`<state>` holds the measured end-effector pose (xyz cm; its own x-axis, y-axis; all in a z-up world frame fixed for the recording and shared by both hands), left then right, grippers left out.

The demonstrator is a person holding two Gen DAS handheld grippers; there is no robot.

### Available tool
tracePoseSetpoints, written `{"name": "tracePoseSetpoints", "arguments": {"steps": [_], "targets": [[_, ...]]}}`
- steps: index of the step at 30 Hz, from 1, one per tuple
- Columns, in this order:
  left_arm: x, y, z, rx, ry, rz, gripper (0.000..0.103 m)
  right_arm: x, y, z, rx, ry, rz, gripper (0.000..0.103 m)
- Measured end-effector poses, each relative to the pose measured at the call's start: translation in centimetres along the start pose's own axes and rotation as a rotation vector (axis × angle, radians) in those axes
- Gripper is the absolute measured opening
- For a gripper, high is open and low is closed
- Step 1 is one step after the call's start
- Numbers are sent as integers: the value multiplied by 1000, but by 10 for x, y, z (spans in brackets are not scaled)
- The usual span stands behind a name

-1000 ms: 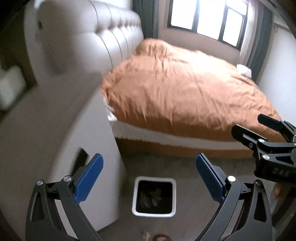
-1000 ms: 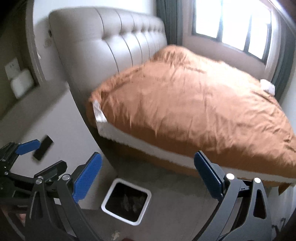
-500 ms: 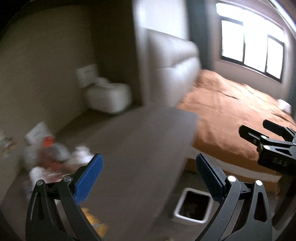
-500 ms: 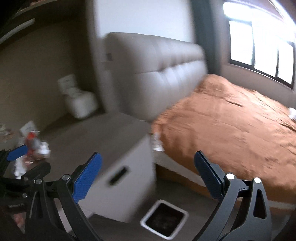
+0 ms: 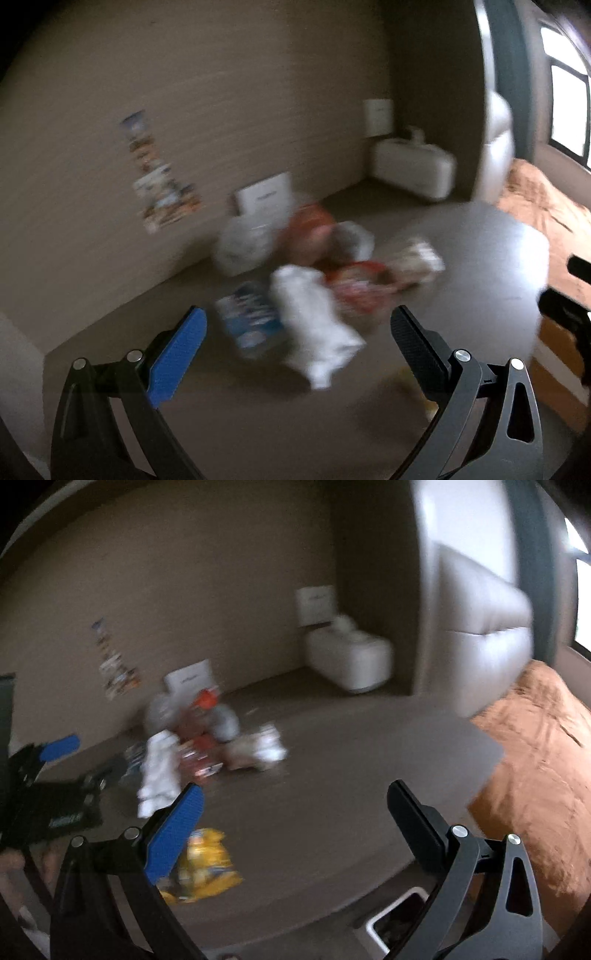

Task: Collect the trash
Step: 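Move both tools back over the desk trash, then grasp yellow chip bag with right tool while left tool grasps white tissue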

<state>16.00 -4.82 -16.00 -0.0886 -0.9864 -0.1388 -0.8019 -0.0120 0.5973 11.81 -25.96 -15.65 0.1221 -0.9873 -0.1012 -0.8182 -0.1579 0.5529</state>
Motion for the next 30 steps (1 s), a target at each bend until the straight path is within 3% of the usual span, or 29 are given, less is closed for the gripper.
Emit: {"name": "tracePoseSetpoints", "arguments": {"steps": [3,7,13,19,21,24,25,28,30], "targets": [[-32,-15,6,-18,38,-18,98,-32,-18,3,-24,36,-38,99],[-54,-38,17,-61,62,19,98,-62,-41,19,-86,31,-68,99],[-43,-47,30,-73,25,176,98,-61,-57,50,-161,-20,-9,99],[-5,-53,40,-79,-32,303,97,-50,-67,77,-230,-57,29,73],[7,-58,40,-85,-46,336,96,-50,-66,81,-219,-45,46,71],[20,-67,43,-97,-69,345,95,-54,-66,85,-205,8,79,63],[23,-70,44,-98,-77,330,95,-55,-66,85,-201,22,86,55],[32,-79,39,-70,-117,290,83,-58,-65,85,-190,54,89,36],[37,-84,35,-56,-149,262,52,-60,-63,86,-188,64,93,35]]}}
Point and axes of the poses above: each gripper's, at about its wrist camera, not at the fingertips, and y roughly against the way its jaws point, x to its right, z to its underside, the point moved 5 cm from there along -y, roughly the way its jaws point, and after that the axes turned 3 degrees about x, right-handed, at the moved point
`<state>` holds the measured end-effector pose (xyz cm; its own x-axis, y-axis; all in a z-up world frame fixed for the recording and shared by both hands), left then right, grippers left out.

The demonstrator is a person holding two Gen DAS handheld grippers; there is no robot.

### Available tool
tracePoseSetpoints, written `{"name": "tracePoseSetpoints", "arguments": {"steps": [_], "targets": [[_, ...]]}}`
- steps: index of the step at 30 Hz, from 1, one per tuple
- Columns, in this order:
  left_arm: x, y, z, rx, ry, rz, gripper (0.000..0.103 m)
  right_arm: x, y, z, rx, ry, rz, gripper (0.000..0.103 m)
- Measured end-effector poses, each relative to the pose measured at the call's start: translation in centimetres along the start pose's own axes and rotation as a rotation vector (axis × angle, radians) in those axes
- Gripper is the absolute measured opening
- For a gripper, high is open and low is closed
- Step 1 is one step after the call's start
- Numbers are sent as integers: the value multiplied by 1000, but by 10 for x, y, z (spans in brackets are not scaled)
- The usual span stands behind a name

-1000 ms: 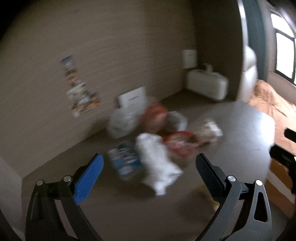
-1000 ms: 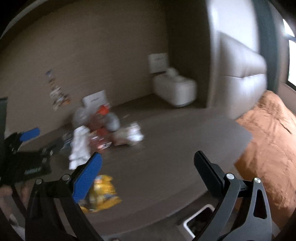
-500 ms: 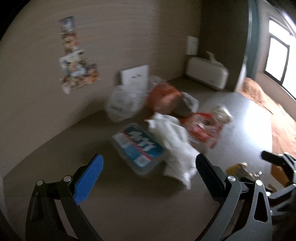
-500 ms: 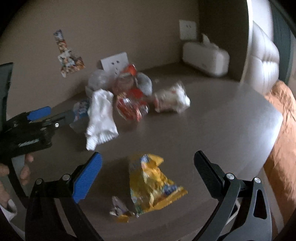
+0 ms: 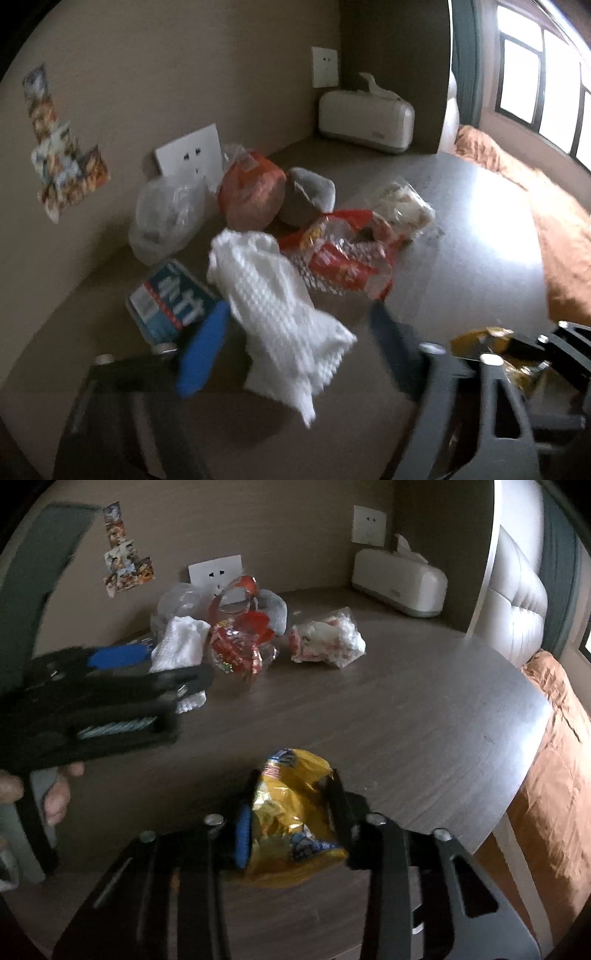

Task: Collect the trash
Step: 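Grasp yellow chip bag with right tool while left tool grasps white tissue, then carry chip bag and tissue with both tools over the bin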

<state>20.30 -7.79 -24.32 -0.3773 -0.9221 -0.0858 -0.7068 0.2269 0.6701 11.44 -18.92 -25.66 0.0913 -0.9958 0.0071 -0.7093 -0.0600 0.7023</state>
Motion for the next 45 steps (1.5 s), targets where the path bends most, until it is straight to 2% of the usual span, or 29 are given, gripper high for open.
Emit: {"name": "tracePoseSetpoints", "arguments": {"steps": [2,3,5,10,16,20,23,28,31,34,37,40,44,45], "targets": [[3,-15,0,-57,-4,14,25,2,-1,-1,-6,-9,-3,35],[1,-21,1,-82,8,19,20,3,0,-1,-9,-13,-2,35],[-4,-24,-1,-81,36,28,12,5,0,-1,-14,-18,-5,35],[-13,-12,-5,-75,43,28,8,12,10,-13,7,-40,-17,35],[-23,43,-28,-4,60,37,8,30,47,-47,88,-122,-62,35],[-7,78,-44,47,9,68,8,48,72,-65,132,-166,-65,35],[17,98,-54,79,-15,136,8,65,93,-70,158,-168,-6,35],[80,117,-54,105,-61,294,8,98,125,-59,169,-181,119,35],[128,116,-52,100,-97,395,8,129,139,-39,159,-211,192,35],[183,108,-45,81,-149,455,8,169,145,-11,137,-231,258,35],[242,92,-33,33,-177,494,8,214,141,18,106,-255,273,35],[305,62,-14,-20,-186,499,8,264,123,45,83,-268,242,35],[372,-2,17,-95,-140,522,8,329,74,88,33,-245,180,35],[390,-29,31,-129,-134,505,8,343,56,101,18,-233,168,35]]}}
Point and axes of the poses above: each gripper's, at about its wrist camera, not at the fingertips, and y roughly against the way its jaws point, x to its right, z to its underside, the point moved 5 cm from there along -y, roughly the way its jaws point, and after that the axes turned 3 degrees about x, right-handed, at the moved point
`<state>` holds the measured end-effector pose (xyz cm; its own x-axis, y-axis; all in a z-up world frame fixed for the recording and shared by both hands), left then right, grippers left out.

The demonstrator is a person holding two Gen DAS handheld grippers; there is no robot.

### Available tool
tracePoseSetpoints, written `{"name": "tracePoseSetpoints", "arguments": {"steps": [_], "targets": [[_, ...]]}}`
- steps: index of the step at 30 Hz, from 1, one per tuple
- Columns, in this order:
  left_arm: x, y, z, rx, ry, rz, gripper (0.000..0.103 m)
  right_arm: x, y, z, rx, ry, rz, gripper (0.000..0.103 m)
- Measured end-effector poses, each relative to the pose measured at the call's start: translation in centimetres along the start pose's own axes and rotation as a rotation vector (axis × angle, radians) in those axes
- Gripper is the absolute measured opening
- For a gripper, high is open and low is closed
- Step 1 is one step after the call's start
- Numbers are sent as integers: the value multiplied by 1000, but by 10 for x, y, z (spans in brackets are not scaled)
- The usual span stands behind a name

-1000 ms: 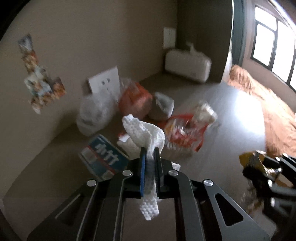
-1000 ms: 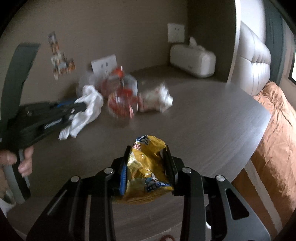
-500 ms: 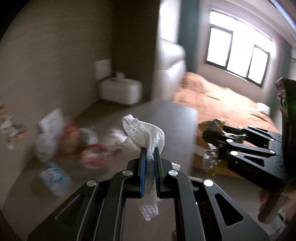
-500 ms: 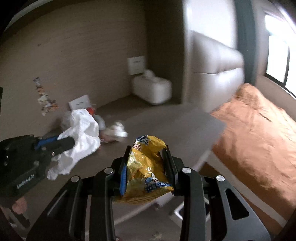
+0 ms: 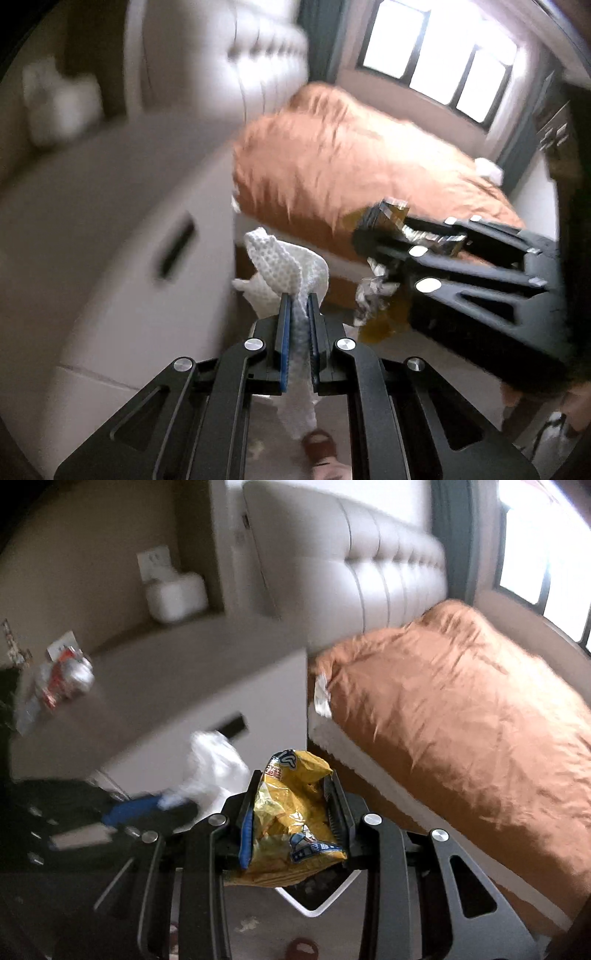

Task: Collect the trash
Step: 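Carry chip bag and tissue with both tools over the bin, then open both tools to drop chip bag and tissue into the bin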

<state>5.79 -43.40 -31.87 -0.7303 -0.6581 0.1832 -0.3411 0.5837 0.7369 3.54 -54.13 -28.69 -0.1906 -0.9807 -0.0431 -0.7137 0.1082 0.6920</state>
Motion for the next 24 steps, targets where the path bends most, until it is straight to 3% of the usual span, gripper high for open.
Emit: {"name": "tracePoseSetpoints", "arguments": {"steps": [5,13,17,21,22,23,24], "targets": [[0,-129,46,-104,71,-8,8,45,-88,55,-55,6,-63,35],[-8,-275,141,-310,37,-50,8,87,-231,175,-266,-30,-100,35],[-13,-313,175,-359,25,-54,8,86,-275,215,-336,-42,-150,35],[-19,-333,185,-377,29,-66,8,76,-299,230,-353,-19,-187,35],[-20,-337,188,-384,26,-66,10,72,-304,234,-365,-11,-204,38],[-22,-342,191,-392,24,-56,13,67,-307,236,-380,-2,-218,56],[-23,-348,194,-411,19,-47,37,63,-314,242,-410,11,-243,77]]}}
Point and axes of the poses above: each gripper's, at about its wrist camera, not at the fingertips, and y roughly against the way its jaws point, x to its right, z to its underside, the point moved 5 cm from there along -y, roughly the way its jaws point, and after that the axes turned 3 degrees about x, right-handed, at the moved point
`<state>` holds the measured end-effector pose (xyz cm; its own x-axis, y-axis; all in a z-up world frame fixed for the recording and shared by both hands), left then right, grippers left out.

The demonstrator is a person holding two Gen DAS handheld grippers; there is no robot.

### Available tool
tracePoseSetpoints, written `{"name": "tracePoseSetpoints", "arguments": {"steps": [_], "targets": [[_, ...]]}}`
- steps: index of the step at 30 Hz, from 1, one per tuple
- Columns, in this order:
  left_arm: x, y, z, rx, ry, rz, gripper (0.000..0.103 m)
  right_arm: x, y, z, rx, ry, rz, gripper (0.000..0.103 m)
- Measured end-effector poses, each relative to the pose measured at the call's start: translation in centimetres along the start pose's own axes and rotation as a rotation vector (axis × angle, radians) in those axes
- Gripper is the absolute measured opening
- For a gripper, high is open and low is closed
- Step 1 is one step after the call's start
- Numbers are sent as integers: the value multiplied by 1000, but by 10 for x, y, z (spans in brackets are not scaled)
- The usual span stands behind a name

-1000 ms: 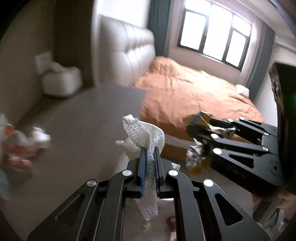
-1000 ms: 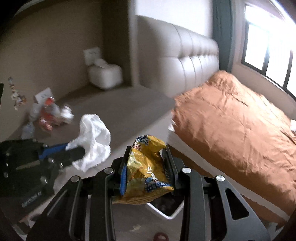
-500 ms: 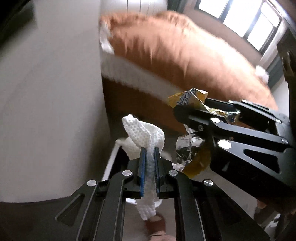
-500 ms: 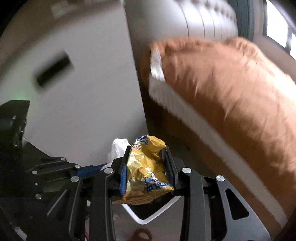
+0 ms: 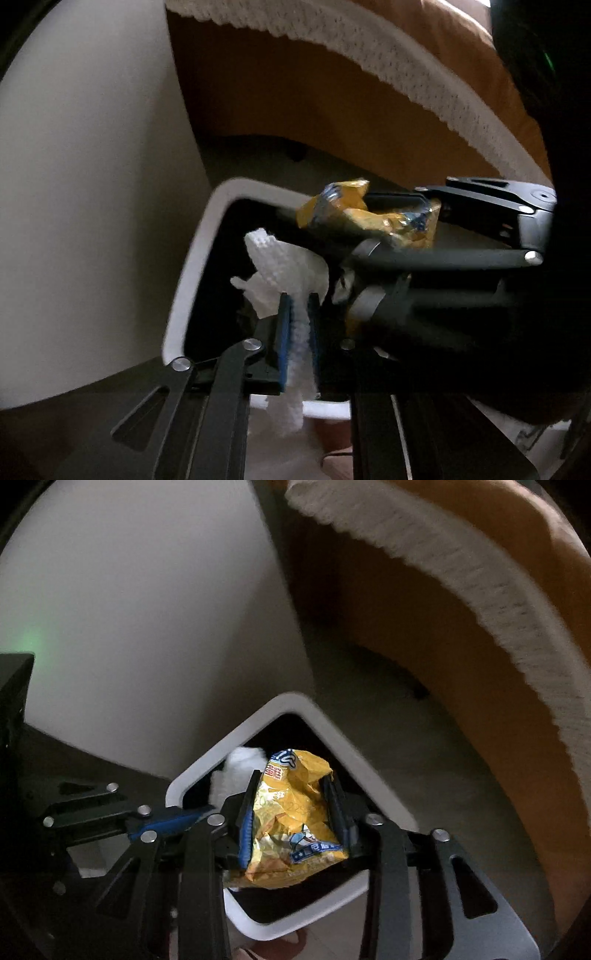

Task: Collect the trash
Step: 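Open both tools to drop chip bag and tissue into the bin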

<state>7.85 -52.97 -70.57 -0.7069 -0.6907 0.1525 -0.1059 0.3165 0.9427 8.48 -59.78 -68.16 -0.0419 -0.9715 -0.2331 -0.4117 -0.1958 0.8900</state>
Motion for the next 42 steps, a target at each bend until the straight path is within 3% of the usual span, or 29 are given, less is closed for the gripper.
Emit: {"name": "tracePoseSetpoints", "arguments": {"steps": [1,2,3,9,20,24,33,42], "targets": [[4,-11,-1,-19,-12,-4,65,1,-4,3,-7,-11,-7,100],[4,-16,-1,-29,-26,-12,96,2,-10,4,-18,-6,0,99],[7,-18,1,-12,-47,-31,98,5,-15,5,-31,13,23,99],[13,-4,-10,4,-88,-54,98,11,4,2,-12,29,97,99],[32,86,-52,60,-123,-69,98,29,123,-23,49,-92,203,99],[44,150,-68,116,-132,-88,98,24,183,-35,102,-118,226,99],[69,299,-87,276,-113,-138,98,-24,322,-71,291,-124,181,99],[40,429,-82,422,48,-220,98,-98,412,-125,439,-3,65,99]]}}
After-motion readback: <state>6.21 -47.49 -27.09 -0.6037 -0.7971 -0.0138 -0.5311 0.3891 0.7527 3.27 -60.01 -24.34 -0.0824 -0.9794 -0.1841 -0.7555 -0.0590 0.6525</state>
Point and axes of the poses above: each gripper's, at about its wrist camera, not at the fingertips, and y roughly against the way its jaws point, x to its right, z to its underside, the point moved 5 cm from there along -y, roughly the way its jaws point, and after that the axes turned 3 degrees about x, right-handed, at the moved point
